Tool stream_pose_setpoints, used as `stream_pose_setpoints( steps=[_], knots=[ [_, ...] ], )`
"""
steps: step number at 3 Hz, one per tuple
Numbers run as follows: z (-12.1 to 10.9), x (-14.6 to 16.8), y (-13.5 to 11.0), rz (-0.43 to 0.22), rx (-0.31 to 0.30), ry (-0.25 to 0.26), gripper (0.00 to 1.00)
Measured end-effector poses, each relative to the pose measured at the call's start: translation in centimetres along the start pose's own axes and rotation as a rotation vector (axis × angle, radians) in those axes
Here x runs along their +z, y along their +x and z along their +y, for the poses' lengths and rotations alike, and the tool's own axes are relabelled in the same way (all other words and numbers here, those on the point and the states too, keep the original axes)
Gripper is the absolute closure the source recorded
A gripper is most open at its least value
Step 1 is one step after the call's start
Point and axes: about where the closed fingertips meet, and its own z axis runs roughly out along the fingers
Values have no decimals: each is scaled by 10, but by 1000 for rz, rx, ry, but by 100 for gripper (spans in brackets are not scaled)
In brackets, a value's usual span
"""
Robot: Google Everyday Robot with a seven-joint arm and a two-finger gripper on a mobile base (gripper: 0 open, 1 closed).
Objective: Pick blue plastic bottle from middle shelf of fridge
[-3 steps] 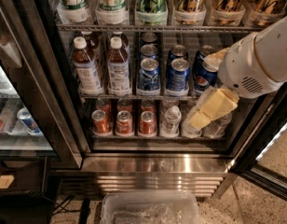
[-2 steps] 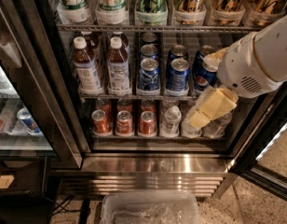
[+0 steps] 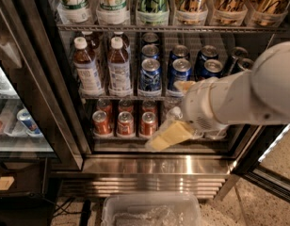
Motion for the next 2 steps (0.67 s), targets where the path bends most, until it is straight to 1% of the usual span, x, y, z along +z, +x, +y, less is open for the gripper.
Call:
stream_pose_setpoints(
  steps=[1, 2],
  knots=[
    [-3, 37, -19, -97, -20, 26, 0],
    [1, 52, -32, -181, -44, 29, 0]
  ],
)
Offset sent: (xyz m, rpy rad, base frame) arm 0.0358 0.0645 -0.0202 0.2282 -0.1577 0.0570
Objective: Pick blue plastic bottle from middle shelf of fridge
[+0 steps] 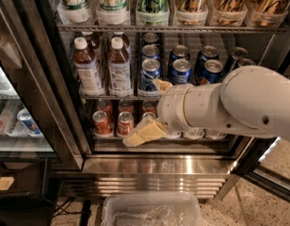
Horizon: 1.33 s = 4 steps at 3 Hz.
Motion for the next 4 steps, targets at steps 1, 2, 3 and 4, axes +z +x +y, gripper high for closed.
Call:
stream_pose_setpoints(
  steps=[1, 2, 3, 4],
  knots=[
    [0, 0, 0, 0, 0, 0, 0],
    [0, 13, 1, -29, 16, 47, 0],
    [1, 38, 0, -99, 37, 124, 0],
    [1, 56, -7, -146, 69, 211, 0]
  ],
)
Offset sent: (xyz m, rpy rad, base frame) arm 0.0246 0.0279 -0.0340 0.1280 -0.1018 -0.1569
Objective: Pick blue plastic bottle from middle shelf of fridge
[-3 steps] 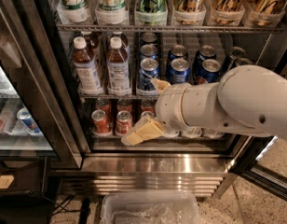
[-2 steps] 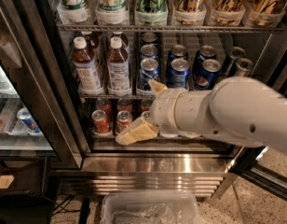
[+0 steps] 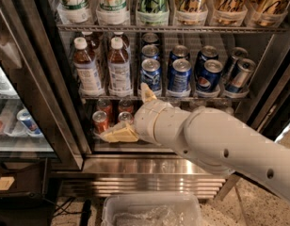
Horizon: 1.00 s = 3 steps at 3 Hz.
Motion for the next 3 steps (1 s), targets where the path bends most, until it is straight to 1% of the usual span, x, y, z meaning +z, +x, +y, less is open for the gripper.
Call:
stream_pose_setpoints(
  steps=[1, 2, 3],
  knots=[
    [11, 10, -3, -30, 49, 85, 0],
    [12, 16, -4, -59, 82, 177, 0],
    [7, 21, -5, -90, 109, 270, 0]
  ],
)
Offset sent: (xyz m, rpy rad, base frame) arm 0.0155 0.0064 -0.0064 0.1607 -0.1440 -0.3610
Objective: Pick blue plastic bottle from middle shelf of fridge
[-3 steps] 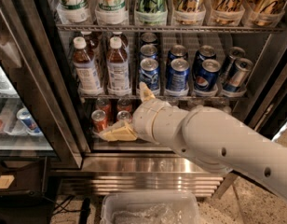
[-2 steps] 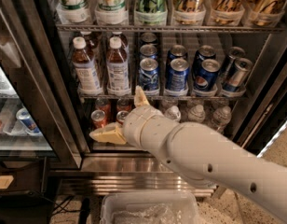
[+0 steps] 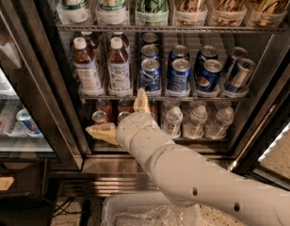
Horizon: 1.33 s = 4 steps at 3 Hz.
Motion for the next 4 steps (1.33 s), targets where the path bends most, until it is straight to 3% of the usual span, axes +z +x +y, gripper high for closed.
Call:
stream_pose_setpoints(
  steps=[1, 3, 4],
  knots=[
    [-20, 1, 6, -12, 15, 55, 0],
    [-14, 5, 12, -5, 23, 39, 0],
    [-12, 17, 13, -34, 20, 54, 0]
  ],
)
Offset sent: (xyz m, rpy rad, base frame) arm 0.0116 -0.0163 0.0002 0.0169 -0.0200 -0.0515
